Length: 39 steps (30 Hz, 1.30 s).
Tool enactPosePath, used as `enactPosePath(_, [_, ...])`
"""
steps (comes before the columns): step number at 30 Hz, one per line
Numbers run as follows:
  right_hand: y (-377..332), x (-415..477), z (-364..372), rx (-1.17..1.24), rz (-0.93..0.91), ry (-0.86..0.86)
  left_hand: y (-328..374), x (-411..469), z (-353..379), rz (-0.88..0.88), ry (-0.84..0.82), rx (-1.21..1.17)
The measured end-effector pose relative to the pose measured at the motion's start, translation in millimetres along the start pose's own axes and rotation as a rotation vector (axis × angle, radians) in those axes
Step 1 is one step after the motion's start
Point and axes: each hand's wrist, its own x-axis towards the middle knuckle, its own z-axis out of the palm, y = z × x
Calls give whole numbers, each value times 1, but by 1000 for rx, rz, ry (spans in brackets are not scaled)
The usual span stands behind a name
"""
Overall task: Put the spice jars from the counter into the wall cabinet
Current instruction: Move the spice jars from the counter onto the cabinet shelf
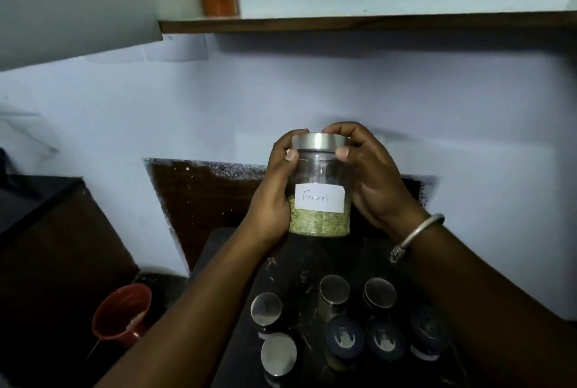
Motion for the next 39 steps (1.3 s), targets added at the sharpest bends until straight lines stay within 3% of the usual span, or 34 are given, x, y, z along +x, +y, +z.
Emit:
enactPosePath(11, [-25,-4,17,-39,-187,89,18,10,23,82,-42,-94])
enactPosePath(17, [-59,2,17,-502,-208,147,50,34,23,183,-58,-78])
enactPosePath(21, [-98,22,29,-827,-301,32,86,70,25,329,-88,19])
enactPosePath(26, [-150,100,44,-987,-426,47,145,149,23,461,-125,138])
enactPosePath(28, [-160,148,46,-1060,-454,54,164,189,9,531,-31,267])
enactPosePath(30, [-160,204,44,-1169,-449,68,168,228,-15,572,177,540])
enactPosePath(32, [-153,264,48,-1223,-396,72,164,262,-49,511,358,1049])
enactPosePath(34, [-136,321,51,-1248,-305,52,154,280,-78,331,414,1527])
enactPosePath(36, [-113,369,56,-1262,-216,41,146,289,-93,299,426,1668])
enactPosePath(39, [-78,420,64,-1309,-132,52,141,295,-99,354,408,1653])
